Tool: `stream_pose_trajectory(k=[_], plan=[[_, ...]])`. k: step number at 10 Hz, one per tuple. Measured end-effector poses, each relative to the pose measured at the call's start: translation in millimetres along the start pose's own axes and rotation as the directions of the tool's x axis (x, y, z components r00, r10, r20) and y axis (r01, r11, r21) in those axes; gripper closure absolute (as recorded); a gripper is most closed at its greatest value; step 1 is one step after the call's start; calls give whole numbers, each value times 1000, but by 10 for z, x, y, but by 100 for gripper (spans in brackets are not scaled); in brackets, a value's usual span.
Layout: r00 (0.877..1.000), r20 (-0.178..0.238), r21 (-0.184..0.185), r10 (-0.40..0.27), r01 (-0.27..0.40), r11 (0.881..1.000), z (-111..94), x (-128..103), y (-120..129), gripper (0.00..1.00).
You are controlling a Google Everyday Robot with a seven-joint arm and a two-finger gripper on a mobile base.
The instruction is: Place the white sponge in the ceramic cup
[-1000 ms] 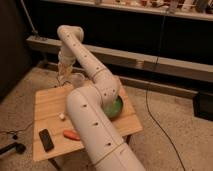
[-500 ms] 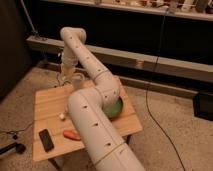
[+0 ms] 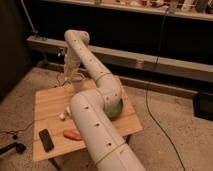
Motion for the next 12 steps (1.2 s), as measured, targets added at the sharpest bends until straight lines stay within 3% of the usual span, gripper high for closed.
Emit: stream_pose_trajectory(k=[8,12], plan=[[1000,4,-13,-5,5,1000,145,-100,-19,97],[1000,3,-12,-3,3,1000,153,-101,-22,61]])
